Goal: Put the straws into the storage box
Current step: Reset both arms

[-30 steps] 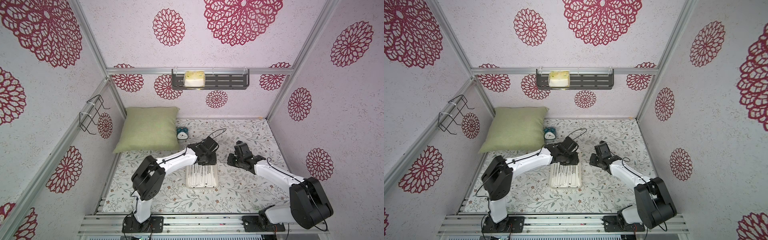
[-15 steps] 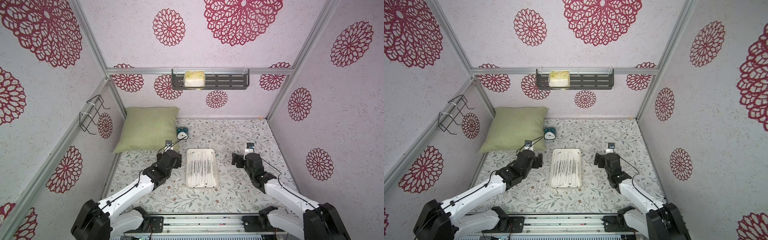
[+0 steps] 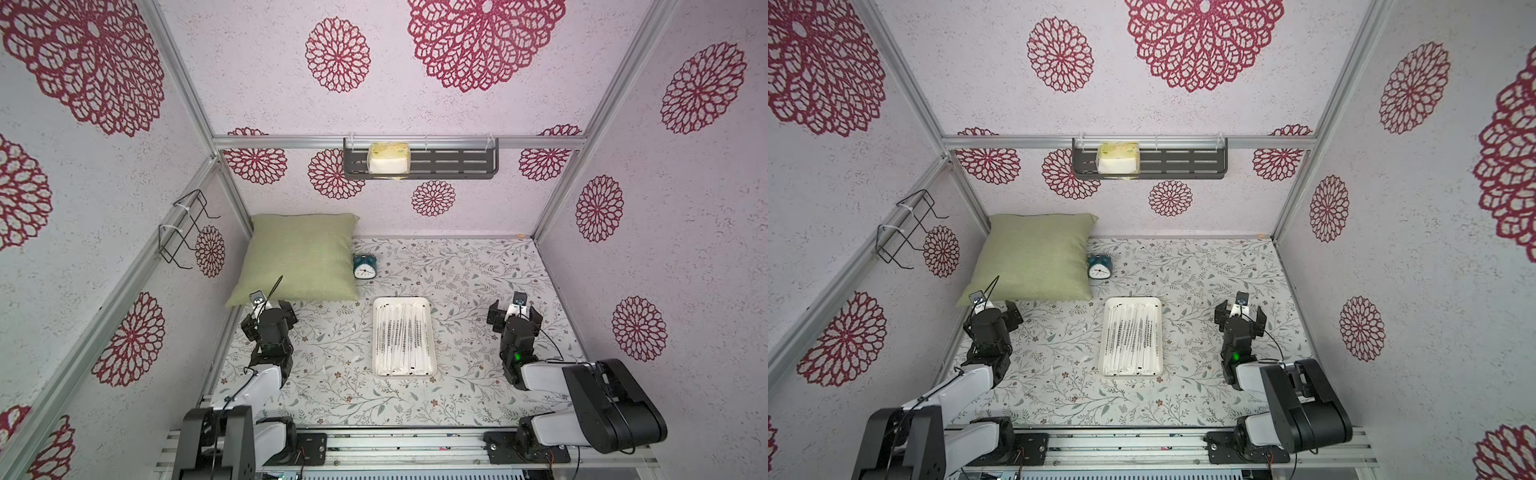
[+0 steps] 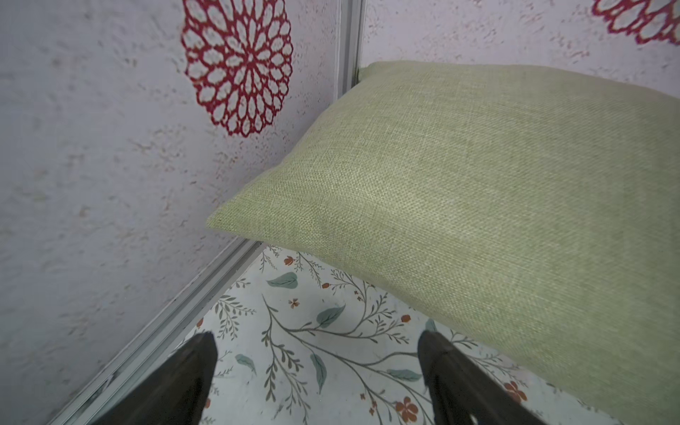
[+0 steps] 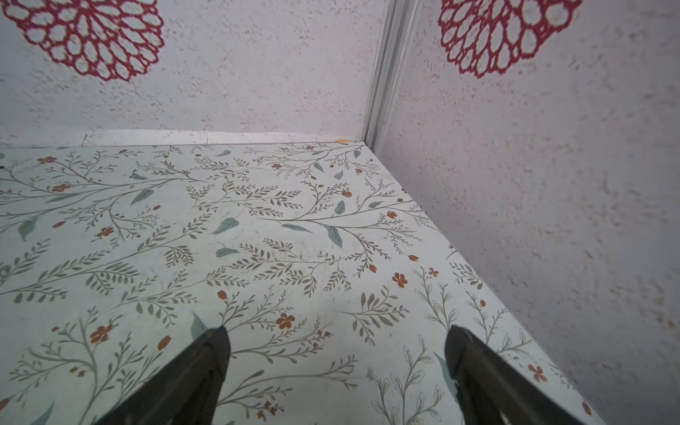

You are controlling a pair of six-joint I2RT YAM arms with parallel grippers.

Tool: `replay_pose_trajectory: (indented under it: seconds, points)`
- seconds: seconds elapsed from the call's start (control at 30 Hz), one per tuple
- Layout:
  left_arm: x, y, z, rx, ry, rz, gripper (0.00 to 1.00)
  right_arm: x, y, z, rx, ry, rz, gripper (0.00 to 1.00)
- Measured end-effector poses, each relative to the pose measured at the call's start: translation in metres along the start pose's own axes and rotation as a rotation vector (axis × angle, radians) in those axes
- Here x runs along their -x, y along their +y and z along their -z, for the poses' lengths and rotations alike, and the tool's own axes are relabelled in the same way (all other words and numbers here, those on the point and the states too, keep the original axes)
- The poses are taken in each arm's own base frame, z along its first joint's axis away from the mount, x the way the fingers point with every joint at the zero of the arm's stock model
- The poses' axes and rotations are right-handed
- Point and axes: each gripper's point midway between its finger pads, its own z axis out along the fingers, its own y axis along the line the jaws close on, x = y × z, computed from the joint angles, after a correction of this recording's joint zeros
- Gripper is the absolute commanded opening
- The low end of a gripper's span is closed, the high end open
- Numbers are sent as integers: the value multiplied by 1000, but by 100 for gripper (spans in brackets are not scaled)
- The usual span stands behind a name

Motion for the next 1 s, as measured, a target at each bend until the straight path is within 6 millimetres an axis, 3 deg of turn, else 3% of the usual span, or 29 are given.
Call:
replay_pose_trajectory:
  seconds: [0.27,0.33,0.43,0.53,1.0]
  points:
    - [-19,-47,-32,-224,-1,-63,98,7,5,-5,85,-75,-47,99]
    - [-22,-44,-32,-217,3,-52,98,1,1,-4,96,-75,-55,99]
    - [-10,-28,-38,-162,-31,8,98,-7,-2,-5,103,-56,-58,99]
    - [-6,-19,-40,-124,-44,35,98,-4,-2,-6,109,-67,-71,99]
    - [7,-24,-38,-82,-88,26,98,0,1,-5,124,-81,-82,99]
